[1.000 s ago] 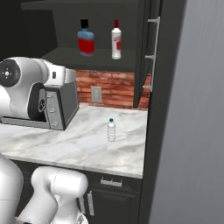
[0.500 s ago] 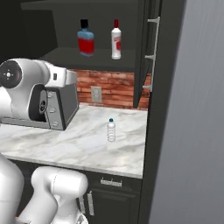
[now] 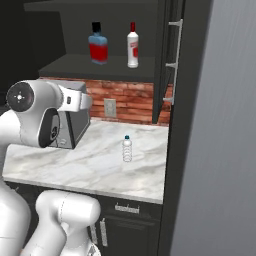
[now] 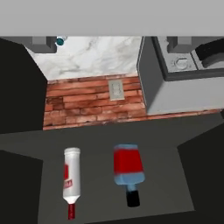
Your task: Sort all alcoholic drinks to one cabinet, and non-alcoholic drinks to the other.
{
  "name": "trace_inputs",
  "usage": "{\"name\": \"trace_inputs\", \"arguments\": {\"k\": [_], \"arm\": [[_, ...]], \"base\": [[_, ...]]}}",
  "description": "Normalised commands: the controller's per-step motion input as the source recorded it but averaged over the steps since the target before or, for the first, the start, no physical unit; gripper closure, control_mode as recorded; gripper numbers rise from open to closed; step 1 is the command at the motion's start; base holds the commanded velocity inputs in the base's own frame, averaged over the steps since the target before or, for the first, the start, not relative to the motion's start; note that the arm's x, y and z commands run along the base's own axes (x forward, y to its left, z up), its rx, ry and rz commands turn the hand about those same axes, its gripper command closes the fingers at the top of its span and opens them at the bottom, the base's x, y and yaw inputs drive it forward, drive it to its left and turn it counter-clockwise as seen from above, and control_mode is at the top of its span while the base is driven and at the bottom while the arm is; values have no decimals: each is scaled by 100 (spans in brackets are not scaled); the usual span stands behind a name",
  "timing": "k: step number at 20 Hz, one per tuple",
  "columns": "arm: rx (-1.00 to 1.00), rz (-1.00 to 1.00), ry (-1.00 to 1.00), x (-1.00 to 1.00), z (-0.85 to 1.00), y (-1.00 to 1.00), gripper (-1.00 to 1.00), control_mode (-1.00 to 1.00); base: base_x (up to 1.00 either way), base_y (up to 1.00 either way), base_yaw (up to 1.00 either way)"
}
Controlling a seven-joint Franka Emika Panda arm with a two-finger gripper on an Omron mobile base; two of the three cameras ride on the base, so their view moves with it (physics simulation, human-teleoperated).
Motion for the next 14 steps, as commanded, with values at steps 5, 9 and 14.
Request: {"name": "trace_inputs", "arguments": {"k": [5,9,14], "arm": [[-2,-2,11,15,-39,-5,-100,-100],[-6,-4,8,23,-29,-16,-100,-100],[-9,-3,3,20,-29,-22,-100,-100]], "base": [[0,0,0],[0,0,0],[0,0,0]]}}
